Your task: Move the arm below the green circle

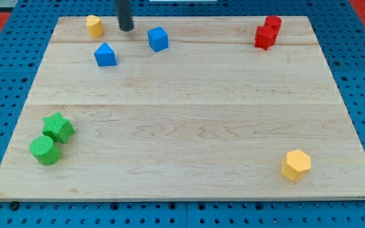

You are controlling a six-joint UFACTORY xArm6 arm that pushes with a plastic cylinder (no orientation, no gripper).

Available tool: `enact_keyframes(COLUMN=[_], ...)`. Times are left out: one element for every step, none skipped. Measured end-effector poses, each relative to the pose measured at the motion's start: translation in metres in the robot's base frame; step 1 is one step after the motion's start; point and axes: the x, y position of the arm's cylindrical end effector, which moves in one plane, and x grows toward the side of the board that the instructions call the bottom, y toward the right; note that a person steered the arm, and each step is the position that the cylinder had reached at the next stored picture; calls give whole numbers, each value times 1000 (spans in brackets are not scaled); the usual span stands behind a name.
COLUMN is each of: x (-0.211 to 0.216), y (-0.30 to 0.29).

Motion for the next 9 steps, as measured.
enact_keyframes(x=[81, 156, 213, 230, 255, 273, 304, 356, 374], y=[3, -6, -6, 15, 32, 41, 11, -13, -77])
